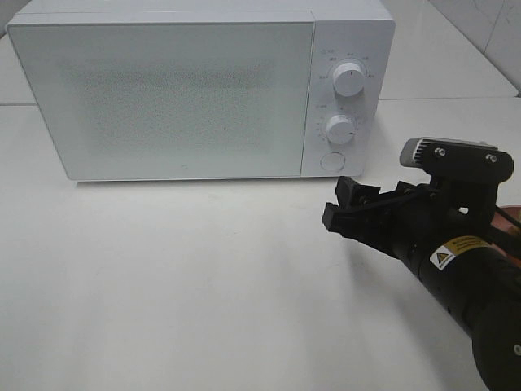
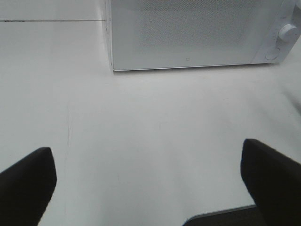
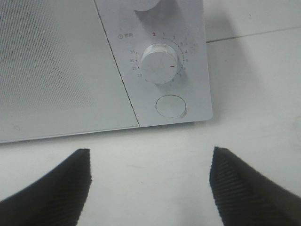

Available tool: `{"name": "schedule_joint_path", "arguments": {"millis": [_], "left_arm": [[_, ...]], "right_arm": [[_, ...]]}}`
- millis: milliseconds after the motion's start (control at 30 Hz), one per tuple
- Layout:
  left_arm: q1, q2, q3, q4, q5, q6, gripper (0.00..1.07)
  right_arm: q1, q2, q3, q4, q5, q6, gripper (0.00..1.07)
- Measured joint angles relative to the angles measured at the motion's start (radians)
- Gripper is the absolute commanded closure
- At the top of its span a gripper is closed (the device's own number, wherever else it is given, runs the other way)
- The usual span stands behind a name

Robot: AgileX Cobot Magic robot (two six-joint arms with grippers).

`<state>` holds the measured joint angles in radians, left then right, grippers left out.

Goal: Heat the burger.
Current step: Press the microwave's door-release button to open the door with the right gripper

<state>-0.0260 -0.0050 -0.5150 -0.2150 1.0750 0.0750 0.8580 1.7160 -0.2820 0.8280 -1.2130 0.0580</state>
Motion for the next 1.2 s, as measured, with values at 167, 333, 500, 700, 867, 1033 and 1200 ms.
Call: {"name": "schedule_joint_path", "arguments": {"millis": [167,333,500,700,867,1033,1200], "left_arm": [[0.000,0.000,0.000,0.000,0.000,0.000,0.07],[0.000,0.000,0.000,0.000,0.000,0.000,0.07],[0.000,0.000,0.000,0.000,0.000,0.000,0.07],[0.000,0.000,0.000,0.000,0.000,0.000,0.07],[0.000,0.000,0.000,0.000,0.000,0.000,0.07],[0.000,0.000,0.000,0.000,0.000,0.000,0.07],[0.000,0.000,0.000,0.000,0.000,0.000,0.07]], "right_arm": [[0.000,0.000,0.000,0.000,0.000,0.192,0.51],[0.000,0.000,0.000,0.002,0.000,0.460,0.65],[0.000,0.000,0.000,0.002,0.005,0.775,0.84],[0.000,0.000,0.000,0.003,0.007,0.967,0.95],[0.000,0.000,0.000,0.008,0.007,1.118,1.07],[0.000,0.000,0.000,0.042,0.008,1.161,1.07],[0.000,0.011,-0.024,0.065,0.017,1.191,1.07]]}}
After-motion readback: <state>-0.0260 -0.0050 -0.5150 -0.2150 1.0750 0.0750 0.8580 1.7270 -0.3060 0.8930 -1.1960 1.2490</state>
